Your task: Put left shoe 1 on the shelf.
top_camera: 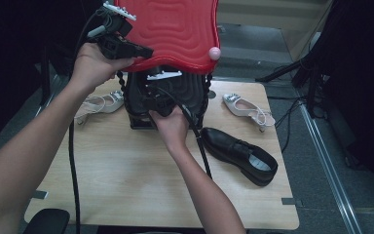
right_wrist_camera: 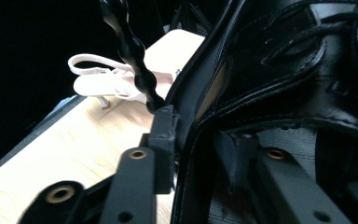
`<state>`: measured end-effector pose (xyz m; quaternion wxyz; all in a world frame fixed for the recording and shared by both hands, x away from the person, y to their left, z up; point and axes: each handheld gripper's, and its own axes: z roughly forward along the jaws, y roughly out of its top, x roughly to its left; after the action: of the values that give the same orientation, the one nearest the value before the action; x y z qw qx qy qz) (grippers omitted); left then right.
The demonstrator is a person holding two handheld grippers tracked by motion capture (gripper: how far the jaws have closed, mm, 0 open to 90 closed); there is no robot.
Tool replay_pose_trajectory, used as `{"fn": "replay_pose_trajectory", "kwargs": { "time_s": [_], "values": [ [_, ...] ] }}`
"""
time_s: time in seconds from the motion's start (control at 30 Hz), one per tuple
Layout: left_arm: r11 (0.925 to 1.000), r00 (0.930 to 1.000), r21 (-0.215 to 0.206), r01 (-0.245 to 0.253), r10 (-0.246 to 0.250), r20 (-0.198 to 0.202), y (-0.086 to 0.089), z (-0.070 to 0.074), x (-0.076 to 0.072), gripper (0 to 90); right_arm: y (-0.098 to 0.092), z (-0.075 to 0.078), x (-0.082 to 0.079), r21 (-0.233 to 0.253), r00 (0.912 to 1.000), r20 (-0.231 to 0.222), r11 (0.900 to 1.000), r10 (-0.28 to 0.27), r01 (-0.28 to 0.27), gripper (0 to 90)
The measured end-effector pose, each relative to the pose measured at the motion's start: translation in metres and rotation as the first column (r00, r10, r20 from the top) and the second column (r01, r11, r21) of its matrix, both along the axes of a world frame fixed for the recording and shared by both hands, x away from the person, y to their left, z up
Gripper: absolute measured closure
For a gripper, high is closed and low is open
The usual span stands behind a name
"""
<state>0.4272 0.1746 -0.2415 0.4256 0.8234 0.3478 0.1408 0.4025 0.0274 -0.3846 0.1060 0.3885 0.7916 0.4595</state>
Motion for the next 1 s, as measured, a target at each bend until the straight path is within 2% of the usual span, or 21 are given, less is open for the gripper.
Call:
{"fn": "replay_pose_trajectory", "kwargs": {
  "time_s": [0.17, 0.27, 0.33, 0.43, 0.6, 0.67, 0.77, 0.83, 1.0],
  "values": [
    [1.0000, 1.0000, 0.000, -0.003, 0.003, 0.000, 0.000, 0.000, 0.000, 90.0, -0.006, 0.006, -0.006, 0.006, 0.9999, 0.011, 1.000, 0.005, -0.005, 67.2],
    [1.0000, 1.0000, 0.000, -0.003, 0.003, 0.000, 0.000, 0.000, 0.000, 90.0, -0.015, 0.008, -0.015, 0.000, 0.9992, 0.022, 0.999, 0.033, -0.033, 69.1],
    [1.0000, 1.0000, 0.000, -0.001, 0.001, -0.003, 0.000, 0.000, 0.000, 90.0, -0.024, 0.010, -0.021, 0.019, 0.9988, 0.020, 0.999, 0.045, -0.045, 69.9],
    [1.0000, 1.0000, -0.003, -0.005, 0.005, -0.001, 0.000, 0.000, 0.000, 90.0, -0.033, 0.016, -0.032, 0.022, 0.9972, 0.032, 0.997, 0.067, -0.068, 72.5],
    [1.0000, 1.0000, -0.001, -0.003, 0.003, -0.005, 0.000, 0.000, 0.000, 90.0, -0.045, 0.021, -0.057, -0.012, 0.9895, 0.063, 0.991, 0.130, -0.130, 88.3],
    [1.0000, 1.0000, -0.002, -0.003, 0.003, -0.003, 0.000, 0.000, 0.000, 90.0, -0.050, 0.019, -0.066, -0.037, 0.9868, 0.070, 0.989, 0.146, -0.144, 90.0],
    [1.0000, 1.0000, -0.001, -0.002, 0.002, -0.002, 0.000, 0.000, 0.000, 90.0, -0.057, 0.009, -0.073, -0.067, 0.9876, 0.057, 0.988, 0.146, -0.142, 90.0],
    [1.0000, 1.0000, -0.002, -0.003, 0.003, -0.001, 0.000, 0.000, 0.000, 90.0, -0.063, 0.000, -0.075, -0.057, 0.9872, 0.035, 0.987, 0.155, -0.153, 90.0],
    [1.0000, 1.0000, -0.002, 0.000, 0.000, -0.004, 0.001, 0.000, 0.000, 90.0, -0.073, -0.023, -0.074, -0.070, 0.9884, -0.011, 0.986, 0.152, -0.152, 90.0]
  ]
}}
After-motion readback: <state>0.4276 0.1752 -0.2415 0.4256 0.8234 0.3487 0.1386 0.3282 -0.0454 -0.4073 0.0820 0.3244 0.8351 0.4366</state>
